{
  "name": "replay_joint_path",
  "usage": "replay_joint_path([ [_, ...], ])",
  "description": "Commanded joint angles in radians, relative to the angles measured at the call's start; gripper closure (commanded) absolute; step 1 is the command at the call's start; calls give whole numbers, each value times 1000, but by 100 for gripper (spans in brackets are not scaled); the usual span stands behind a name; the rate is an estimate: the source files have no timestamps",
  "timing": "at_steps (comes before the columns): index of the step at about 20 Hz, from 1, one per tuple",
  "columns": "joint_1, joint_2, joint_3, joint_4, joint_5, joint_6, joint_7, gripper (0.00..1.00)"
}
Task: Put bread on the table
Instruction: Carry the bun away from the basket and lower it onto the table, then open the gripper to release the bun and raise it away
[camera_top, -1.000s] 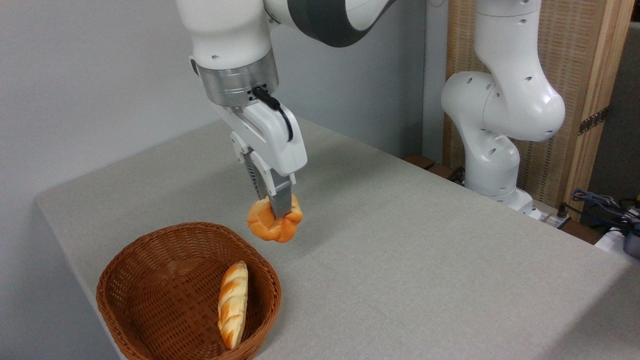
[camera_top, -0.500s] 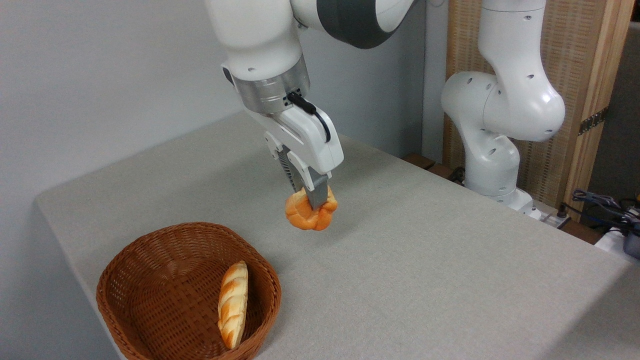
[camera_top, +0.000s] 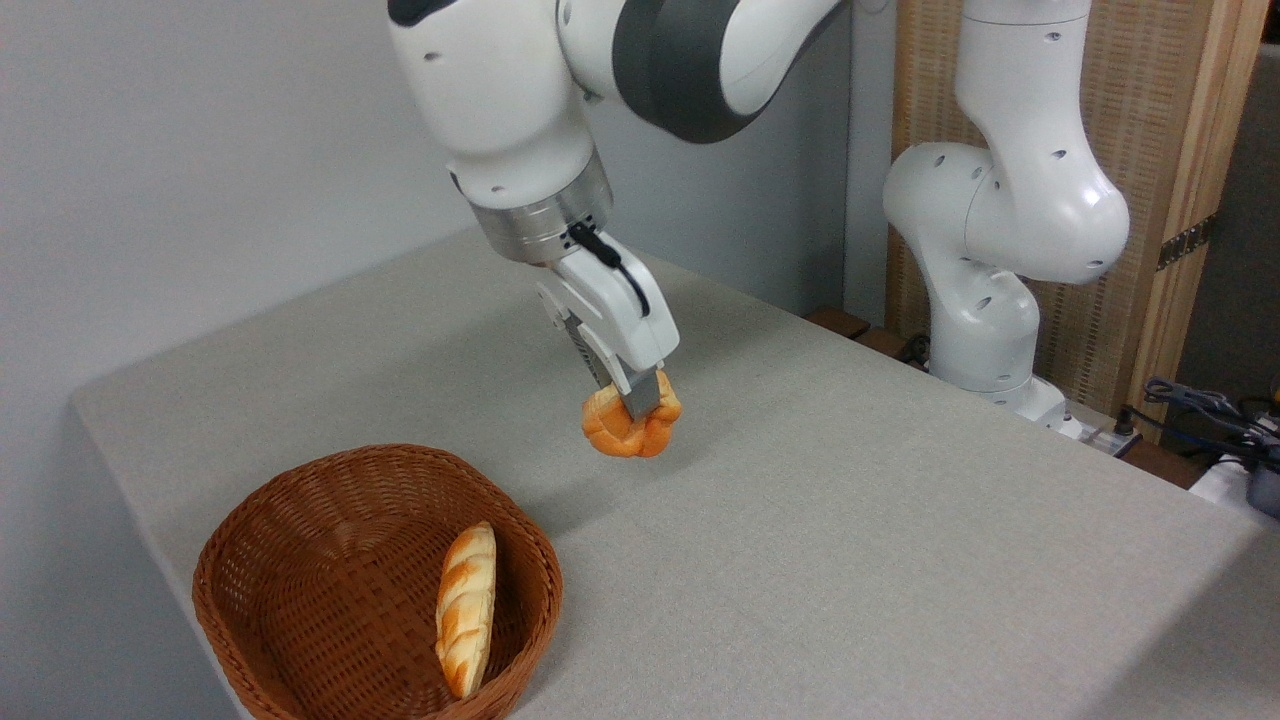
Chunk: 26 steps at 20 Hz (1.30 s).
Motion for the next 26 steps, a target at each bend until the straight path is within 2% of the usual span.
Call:
replay_joint_path([
  [1, -37, 40, -3, 5, -19, 0, -17, 28],
  [6, -38, 52, -5, 5, -19, 1, -15, 1],
  [13, -37, 49, -3, 23, -15, 18, -11, 0],
  [19, -29, 47, 9, 101, -4, 144, -17, 0],
  [26, -23, 54, 12, 118, -7, 280, -44, 0],
])
